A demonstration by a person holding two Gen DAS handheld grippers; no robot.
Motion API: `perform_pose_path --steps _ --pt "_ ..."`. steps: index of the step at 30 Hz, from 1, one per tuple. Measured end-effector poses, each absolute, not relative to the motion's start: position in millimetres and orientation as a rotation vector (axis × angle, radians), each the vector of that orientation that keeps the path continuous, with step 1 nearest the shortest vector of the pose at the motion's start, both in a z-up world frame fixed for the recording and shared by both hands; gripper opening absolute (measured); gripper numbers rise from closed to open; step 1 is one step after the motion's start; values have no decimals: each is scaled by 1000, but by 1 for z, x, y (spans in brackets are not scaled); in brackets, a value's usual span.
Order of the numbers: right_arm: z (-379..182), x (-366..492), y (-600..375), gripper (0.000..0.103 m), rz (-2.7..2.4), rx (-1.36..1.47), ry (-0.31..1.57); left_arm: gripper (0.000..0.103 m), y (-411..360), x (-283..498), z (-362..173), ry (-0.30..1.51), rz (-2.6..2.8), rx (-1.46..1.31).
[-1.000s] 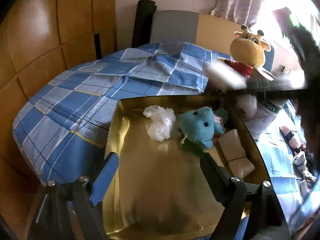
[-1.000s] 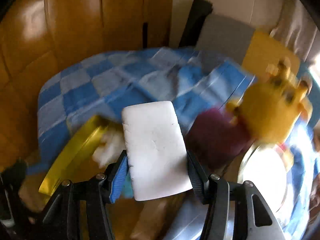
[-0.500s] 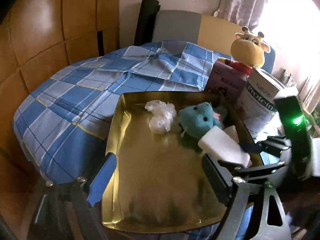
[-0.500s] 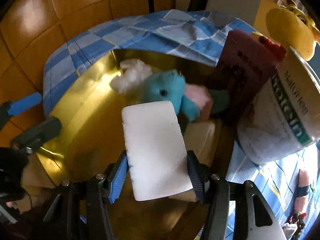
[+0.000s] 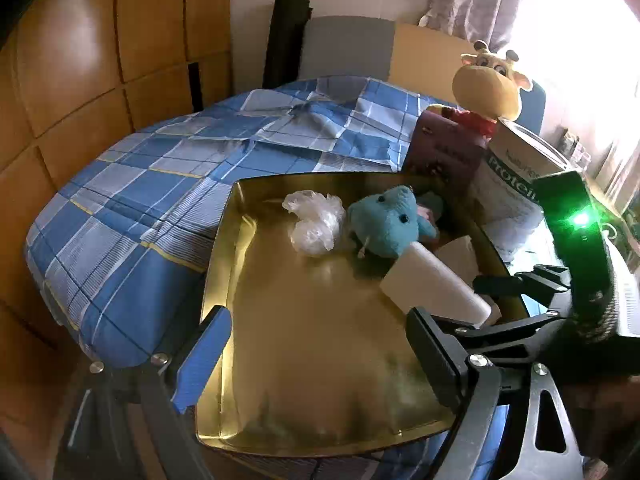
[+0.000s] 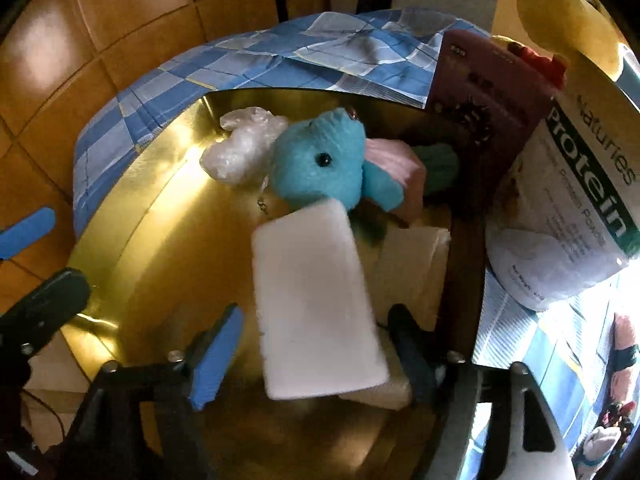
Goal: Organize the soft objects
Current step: 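Carry the white sponge to the gold tray and release it, then move both tools back toward the pink towel roll and wig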
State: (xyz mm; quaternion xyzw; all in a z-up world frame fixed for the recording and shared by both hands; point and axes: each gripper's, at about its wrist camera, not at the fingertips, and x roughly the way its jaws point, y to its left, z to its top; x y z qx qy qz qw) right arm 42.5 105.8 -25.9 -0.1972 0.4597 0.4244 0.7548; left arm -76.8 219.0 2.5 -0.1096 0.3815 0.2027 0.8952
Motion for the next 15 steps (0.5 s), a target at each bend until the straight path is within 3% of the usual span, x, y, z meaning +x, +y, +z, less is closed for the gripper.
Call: perform_pose_path --steps 15 --pt "15 37 36 83 880 -273 868 89 194 -72 2 803 369 -162"
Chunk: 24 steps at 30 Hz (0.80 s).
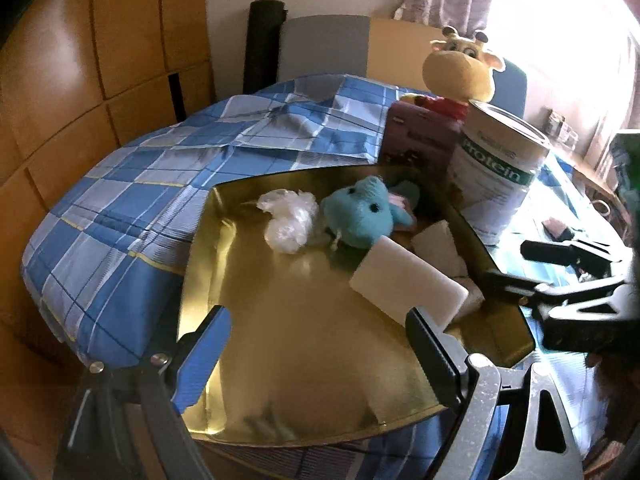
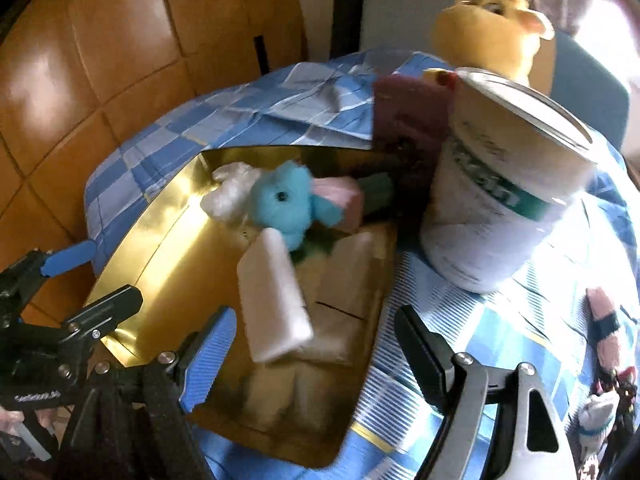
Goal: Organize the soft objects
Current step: 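Move both tools back toward the pink towel roll and wig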
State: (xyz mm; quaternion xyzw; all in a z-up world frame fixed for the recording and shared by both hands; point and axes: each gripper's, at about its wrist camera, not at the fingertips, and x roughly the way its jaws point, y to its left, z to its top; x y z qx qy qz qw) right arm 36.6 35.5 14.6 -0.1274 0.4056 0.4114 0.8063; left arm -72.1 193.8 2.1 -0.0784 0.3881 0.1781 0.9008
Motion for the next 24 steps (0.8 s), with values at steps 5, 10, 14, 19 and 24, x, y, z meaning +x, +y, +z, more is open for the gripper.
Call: perform_pose_path --steps 5,10,14,19,24 --pt "20 39 13 83 856 -238 852 89 181 -69 1 811 338 -138" --pt "25 46 -21 83 786 -204 836 89 168 -65 2 816 309 -109" --pt "28 59 -60 83 693 -168 834 89 159 -62 2 819 286 -97" --pt "27 81 -127 83 530 -94 845 89 146 -58 3 822 254 -79" --pt "21 94 -195 83 350 -15 846 89 132 -53 5 822 215 -53"
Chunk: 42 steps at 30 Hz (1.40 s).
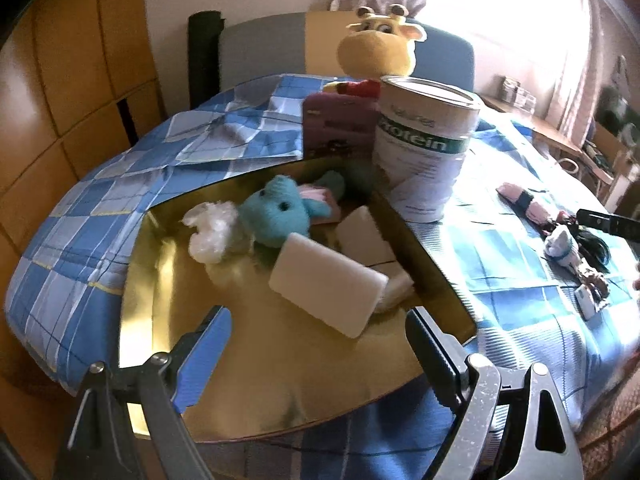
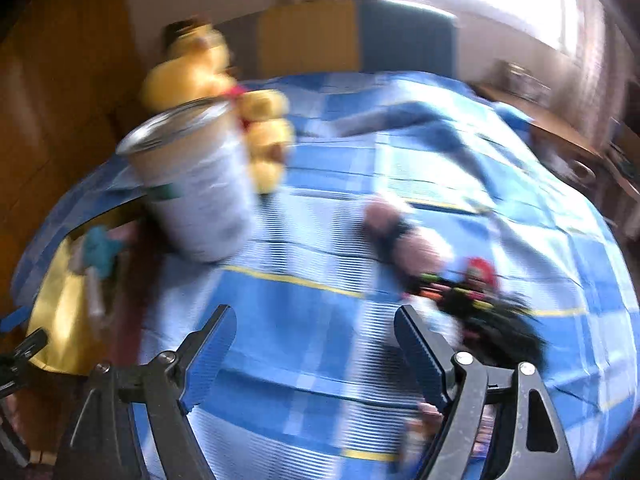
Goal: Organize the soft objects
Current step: 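Move both tools back toward the pink towel roll and wig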
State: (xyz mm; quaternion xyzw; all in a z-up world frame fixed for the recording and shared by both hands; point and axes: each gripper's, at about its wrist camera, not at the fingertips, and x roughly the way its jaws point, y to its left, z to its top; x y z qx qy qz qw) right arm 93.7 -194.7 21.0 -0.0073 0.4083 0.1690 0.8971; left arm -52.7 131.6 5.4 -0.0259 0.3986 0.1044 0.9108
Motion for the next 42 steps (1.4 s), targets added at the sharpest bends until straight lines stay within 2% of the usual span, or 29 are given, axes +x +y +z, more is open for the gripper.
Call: perform_pose_path --steps 11,31,36,38,42 --pt "1 106 -318 83 8 397 802 89 89 -32 14 824 112 14" --pt "-6 99 -354 83 -48 582 809 88 -1 12 -6 902 -76 127" --pt "-9 94 -367 83 -67 658 793 77 -28 26 -14 943 -168 136" --pt "-10 93 -371 83 -71 683 794 67 -39 32 -16 957 -207 139" --pt "-14 92 -377 83 -73 729 796 64 -66 46 -21 992 -328 89"
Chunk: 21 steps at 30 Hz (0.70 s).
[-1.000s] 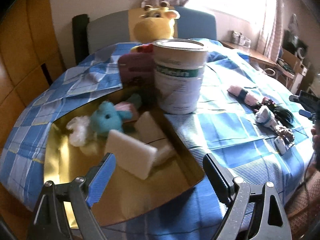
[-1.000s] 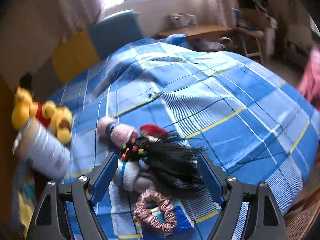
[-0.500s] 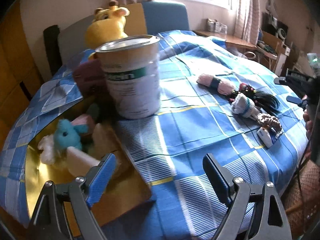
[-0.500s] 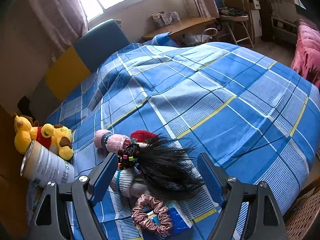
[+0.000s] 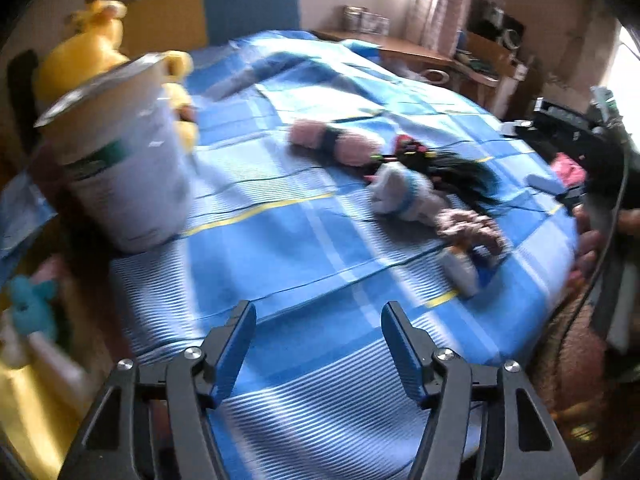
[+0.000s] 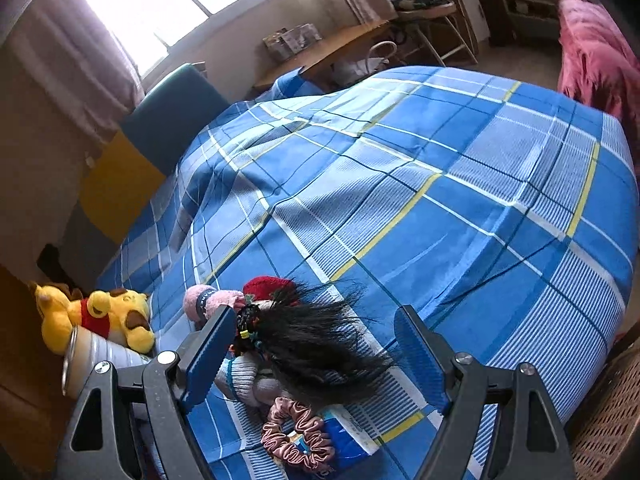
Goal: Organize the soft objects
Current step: 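Move both tools back toward the pink towel roll and wig, then grasp the pink satin scrunchie with the left tool while the right tool grasps the Tempo tissue pack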
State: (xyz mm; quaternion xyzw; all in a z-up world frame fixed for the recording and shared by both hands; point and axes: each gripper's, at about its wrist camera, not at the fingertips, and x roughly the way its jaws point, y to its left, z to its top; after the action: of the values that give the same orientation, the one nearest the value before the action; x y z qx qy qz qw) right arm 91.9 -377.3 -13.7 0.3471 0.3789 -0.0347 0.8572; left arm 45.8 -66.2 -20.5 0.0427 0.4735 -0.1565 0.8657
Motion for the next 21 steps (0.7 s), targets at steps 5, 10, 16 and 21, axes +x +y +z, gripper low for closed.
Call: perform_pose_path --steps 5,10,16,21 --pt "-16 91 -381 83 -66 756 800 53 -105 57 -24 1016 -453 89" --pt "-18 92 -380 83 -48 773 809 66 -142 71 -27 1036 -571 78" --pt "-21 92 -382 83 -27 804 814 88 -174 92 -38 1075 -582 40" --pt "-24 92 -384 83 -24 829 818 88 -201 111 -54 1128 -601 25"
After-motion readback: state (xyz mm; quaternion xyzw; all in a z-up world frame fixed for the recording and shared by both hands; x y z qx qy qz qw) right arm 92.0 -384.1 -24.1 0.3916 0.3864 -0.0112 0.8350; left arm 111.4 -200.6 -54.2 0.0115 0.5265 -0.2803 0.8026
